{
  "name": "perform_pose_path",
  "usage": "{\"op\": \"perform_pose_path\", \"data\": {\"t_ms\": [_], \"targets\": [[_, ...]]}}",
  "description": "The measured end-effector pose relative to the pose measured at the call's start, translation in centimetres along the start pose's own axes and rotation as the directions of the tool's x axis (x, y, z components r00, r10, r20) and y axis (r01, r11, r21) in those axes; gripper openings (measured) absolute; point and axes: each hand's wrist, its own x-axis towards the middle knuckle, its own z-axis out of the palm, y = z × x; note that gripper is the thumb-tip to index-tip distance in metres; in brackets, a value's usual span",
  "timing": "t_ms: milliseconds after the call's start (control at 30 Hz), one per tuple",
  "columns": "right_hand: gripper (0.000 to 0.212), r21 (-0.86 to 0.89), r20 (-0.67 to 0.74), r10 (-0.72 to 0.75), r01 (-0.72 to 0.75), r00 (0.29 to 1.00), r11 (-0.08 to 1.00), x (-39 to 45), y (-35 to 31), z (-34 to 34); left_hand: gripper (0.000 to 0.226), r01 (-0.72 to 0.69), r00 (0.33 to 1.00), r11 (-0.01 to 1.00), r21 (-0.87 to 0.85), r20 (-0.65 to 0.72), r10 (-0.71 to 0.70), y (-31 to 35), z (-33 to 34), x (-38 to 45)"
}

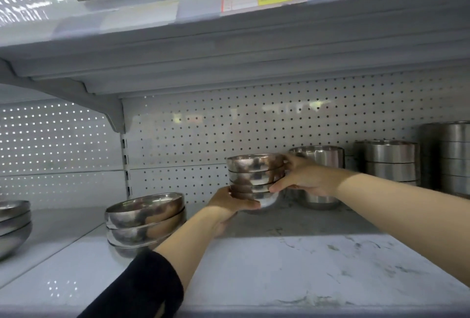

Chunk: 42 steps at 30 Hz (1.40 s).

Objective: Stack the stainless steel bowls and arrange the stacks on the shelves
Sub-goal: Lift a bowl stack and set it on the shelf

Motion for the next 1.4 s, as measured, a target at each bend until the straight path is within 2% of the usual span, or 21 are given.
{"op": "perform_pose_path", "data": {"t_ms": [200, 300, 467, 700, 1000, 1067, 1200, 1267, 1333, 1400], "targets": [[0.065, 0.028, -0.076, -0.014, 0.016, 0.997, 0.999, 2.2, 1.2, 0.4, 0.041, 0.067, 0.988, 0.997, -0.030, 0.139, -0.062, -0.3, -1.2, 2.9], [0.059, -0.007, -0.102, -0.024, 0.023, 0.995, 1.000, 3.0, 1.6, 1.1, 0.046, 0.111, 0.985, 0.993, -0.041, 0.135, -0.105, -1.1, -1.6, 3.5], [0.064, 0.002, -0.119, -0.001, 0.001, 0.993, 1.000, 4.4, 2.1, 1.5, 0.034, 0.060, 0.995, 0.985, -0.162, 0.090, -0.046, -1.5, -1.4, 4.3], [0.071, -0.054, -0.149, 0.028, -0.036, 0.988, 0.998, 5.4, 3.1, 1.8, 0.036, 0.058, 0.987, 0.994, -0.096, 0.155, -0.042, -2.5, -1.8, 5.7], [0.078, -0.062, -0.165, 0.043, -0.054, 0.985, 0.997, 5.4, 3.5, 2.2, 0.040, 0.058, 0.973, 0.993, -0.099, 0.228, -0.034, -2.9, -2.2, 6.0], [0.080, -0.062, -0.189, 0.044, -0.057, 0.981, 0.996, 5.2, 3.4, 2.5, 0.042, 0.068, 0.979, 0.995, -0.073, 0.198, -0.052, -2.7, -2.0, 5.9], [0.079, -0.098, -0.223, 0.025, -0.048, 0.975, 0.994, 3.8, 2.4, 3.3, 0.054, 0.137, 0.990, 0.990, -0.016, -0.018, -0.137, -1.2, -0.8, 4.6], [0.084, -0.175, -0.244, -0.011, -0.033, 0.970, 0.984, 2.4, 1.1, 3.9, 0.058, 0.152, 0.985, 0.987, 0.050, -0.085, -0.148, 0.3, 0.1, 2.9], [0.101, -0.312, -0.306, -0.068, -0.033, 0.949, 0.949, 1.0, -0.5, 4.7, 0.050, 0.132, 0.987, 0.987, 0.095, -0.108, -0.121, 1.6, 0.4, 0.4], [0.104, -0.380, -0.343, -0.134, -0.007, 0.930, 0.925, -0.1, -2.4, 6.0, 0.036, 0.061, 0.996, 0.994, 0.091, -0.069, -0.055, 2.4, -0.3, -2.8]]}}
